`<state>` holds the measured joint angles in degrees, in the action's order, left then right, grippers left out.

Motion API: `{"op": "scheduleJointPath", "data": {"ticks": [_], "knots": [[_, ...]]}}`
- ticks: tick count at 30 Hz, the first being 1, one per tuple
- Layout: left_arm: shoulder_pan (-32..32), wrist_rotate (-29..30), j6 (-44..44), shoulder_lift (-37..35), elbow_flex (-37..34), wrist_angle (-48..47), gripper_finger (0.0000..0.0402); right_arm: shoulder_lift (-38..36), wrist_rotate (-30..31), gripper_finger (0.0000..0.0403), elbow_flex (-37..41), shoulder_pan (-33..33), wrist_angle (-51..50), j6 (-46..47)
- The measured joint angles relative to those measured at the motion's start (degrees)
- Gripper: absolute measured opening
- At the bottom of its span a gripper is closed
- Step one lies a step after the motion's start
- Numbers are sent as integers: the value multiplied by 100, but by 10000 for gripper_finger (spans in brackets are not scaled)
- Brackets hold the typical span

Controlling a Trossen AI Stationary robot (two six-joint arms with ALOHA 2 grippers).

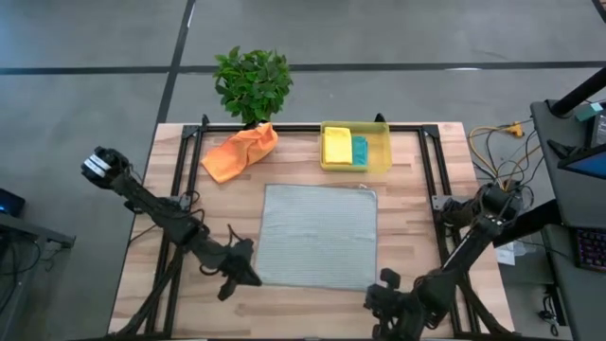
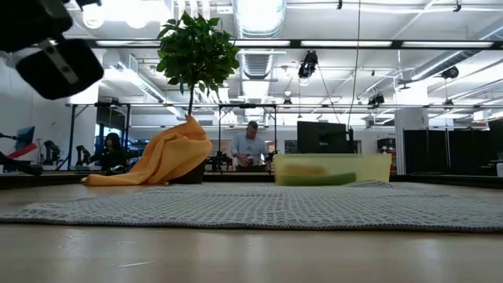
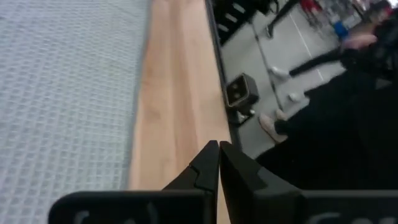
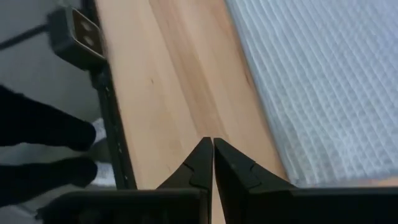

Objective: Fold microfiber towels
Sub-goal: Fold the gray microfiber towel

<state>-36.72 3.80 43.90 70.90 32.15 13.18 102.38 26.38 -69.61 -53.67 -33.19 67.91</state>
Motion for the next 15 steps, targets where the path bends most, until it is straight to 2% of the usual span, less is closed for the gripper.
{"op": "scheduleJointPath", "data": {"ticks": [2, 4, 8, 11, 15], "knots": [[-28, -305, -465, 43, 233, -599, 0, -3, 211, 9, 101, -101, 188, -110], [-196, -230, -904, 144, 579, -1683, 0, -3, 261, 9, 289, -169, 367, -61], [-608, 912, -2036, 592, 1543, -3604, 0, -3, 263, 9, 693, -172, 918, 370], [-716, 1639, -2552, 1148, 1940, -4166, 0, -3, 263, 9, 897, -164, 1209, 421], [-665, 1674, -2653, 1804, 2264, -4071, 3, -65, 210, 9, 1020, -179, 1255, 589]]}}
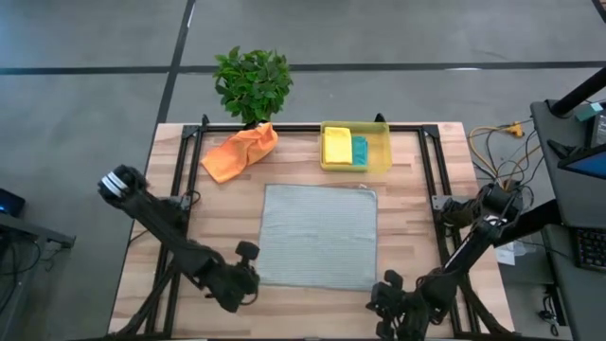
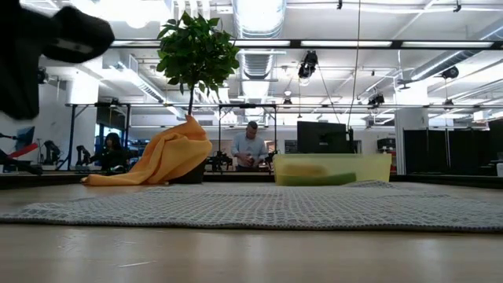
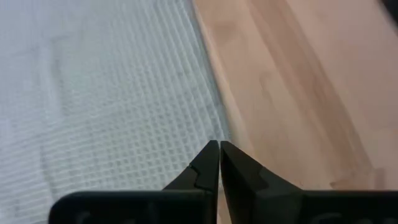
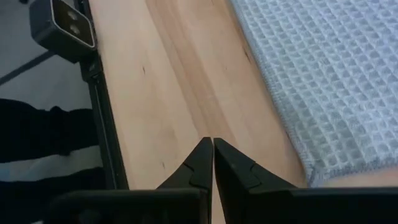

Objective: Fold microfiber towels
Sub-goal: Fold the gray microfiber towel

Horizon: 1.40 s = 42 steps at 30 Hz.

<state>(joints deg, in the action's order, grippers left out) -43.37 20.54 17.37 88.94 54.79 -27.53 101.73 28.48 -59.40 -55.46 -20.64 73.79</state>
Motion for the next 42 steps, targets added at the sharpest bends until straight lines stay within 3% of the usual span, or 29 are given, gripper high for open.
{"op": "scheduleJointPath", "data": {"ticks": [4, 10, 13, 19, 30, 34, 40, 42], "knots": [[26, -210, -157, 465, 91, -55, 35, -199, -49, 9, 144, -15, -8, 184], [31, -248, -142, 504, 53, -49, 122, -592, -141, 9, 264, -20, -2, 113], [88, -806, -144, 505, 33, 4, 161, -741, -140, 9, 301, -15, -16, -70], [204, -1090, -338, 857, -9, -38, 189, -981, -22, 9, 452, -15, -38, -80], [543, -1608, -288, 1296, -29, 10, 178, -1095, 10, 9, 401, -57, 7, 123], [659, -1820, -288, 1559, -29, 7, 129, -1095, 12, 9, 401, -55, -3, 121], [701, -1980, -278, 1693, -1, 97, 17, -1093, 12, 9, 403, -55, -2, 25], [715, -2002, -269, 1687, -1, 100, 8, -1084, 16, 9, 403, -55, 1, -197]]}}
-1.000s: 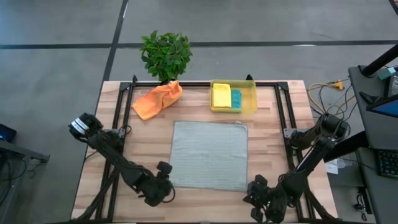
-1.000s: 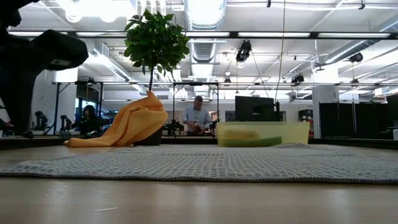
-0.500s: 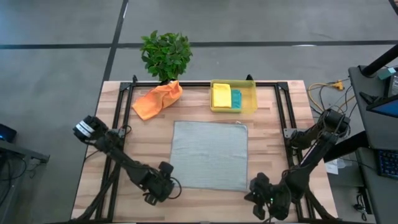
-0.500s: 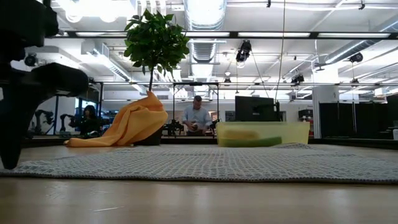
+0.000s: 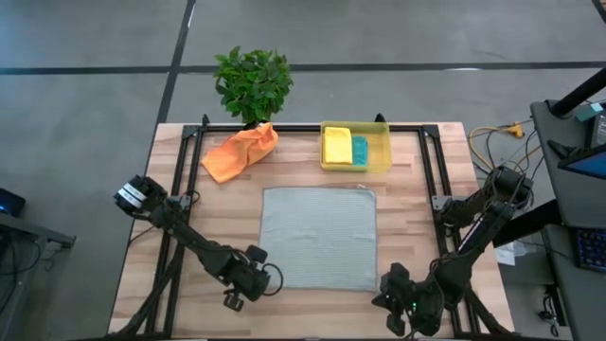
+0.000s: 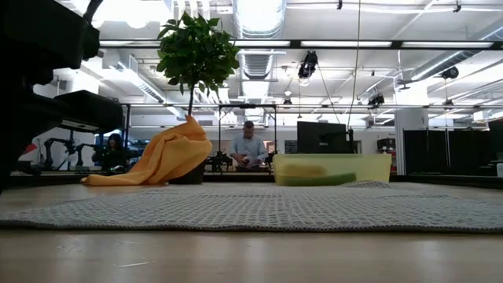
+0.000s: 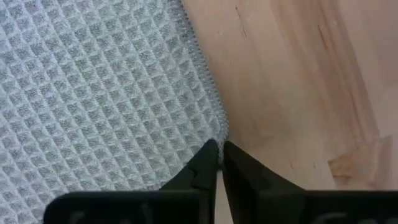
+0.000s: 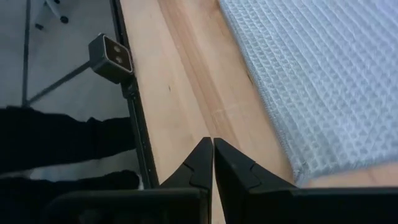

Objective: Fold microfiber towels
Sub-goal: Fold the gray microfiber towel

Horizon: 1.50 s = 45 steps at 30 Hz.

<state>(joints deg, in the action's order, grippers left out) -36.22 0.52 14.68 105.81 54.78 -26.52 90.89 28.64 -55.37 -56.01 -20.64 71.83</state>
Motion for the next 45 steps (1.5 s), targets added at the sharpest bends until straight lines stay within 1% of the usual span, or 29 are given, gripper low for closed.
{"op": "scheduleJointPath", "data": {"ticks": [4, 7, 10, 14, 18, 21, 24, 29, 32, 40, 42, 45], "knots": [[12, -5, 0, -14, -7, -6, 12, 156, 3, 10, 26, 0, -14, -689], [17, -17, 2, -23, -10, -31, 12, 320, -47, 23, 26, 2, -8, -1393], [17, -18, 4, -26, -11, -31, 12, 451, -371, 55, 31, 67, -14, -2143], [17, -16, 13, -39, -15, -27, 12, 534, -893, 112, 67, 255, -316, -2412], [17, -16, 112, -43, -20, -7, 12, 548, -956, 159, 178, 373, -608, -2752], [17, -15, 197, -43, -22, -2, 12, 548, -996, 177, 272, 468, -619, -3021], [17, -14, 293, -43, -22, 0, 12, 590, -1228, 181, 340, 577, -566, -3243], [23, -14, 297, -43, -24, 2, 12, 713, -1430, 178, 433, 703, -518, -3562], [23, -14, 300, -43, -24, 4, 12, 763, -1570, 178, 501, 734, -317, -3637], [23, -17, 317, -47, -42, 20, 12, 789, -1500, 176, 548, 717, -153, -3656], [23, -11, 316, -47, -42, 20, 12, 784, -1444, 170, 595, 715, -108, -3628], [24, -14, 317, -47, -43, 20, 12, 774, -1399, 150, 675, 713, -60, -3527]]}}
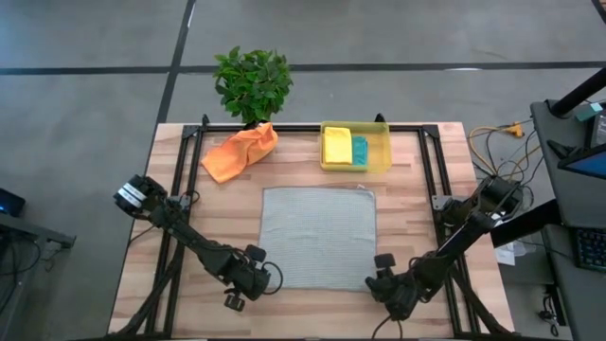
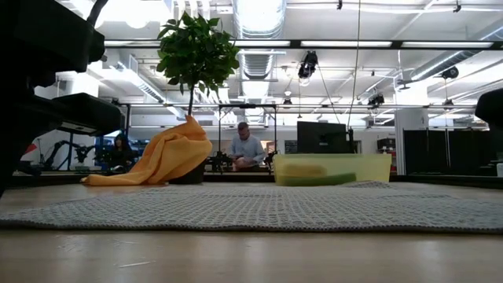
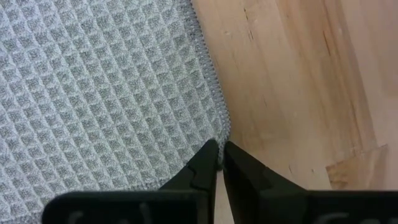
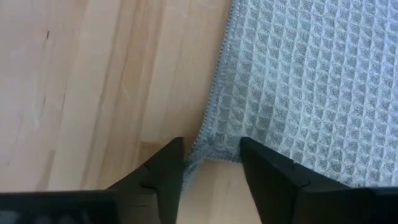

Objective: Fold microfiber towels
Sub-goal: Fold the gray microfiber towel

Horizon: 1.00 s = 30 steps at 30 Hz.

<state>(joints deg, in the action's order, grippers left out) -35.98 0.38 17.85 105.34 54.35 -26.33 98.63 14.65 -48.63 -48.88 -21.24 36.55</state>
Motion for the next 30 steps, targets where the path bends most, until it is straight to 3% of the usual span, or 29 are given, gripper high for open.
{"op": "scheduleJointPath", "data": {"ticks": [11, 22, 30], "knots": [[-1, 4, -13, -92, -37, 5, 2, 17, 59, 16, -100, 4, -143, 92], [-39, 9, -1, -900, -79, -73, 0, 31, -601, 9, -570, -114, -290, 664], [-399, -388, 432, -1091, -60, 414, 0, 8, -604, 9, -892, -634, 31, 1464]]}}
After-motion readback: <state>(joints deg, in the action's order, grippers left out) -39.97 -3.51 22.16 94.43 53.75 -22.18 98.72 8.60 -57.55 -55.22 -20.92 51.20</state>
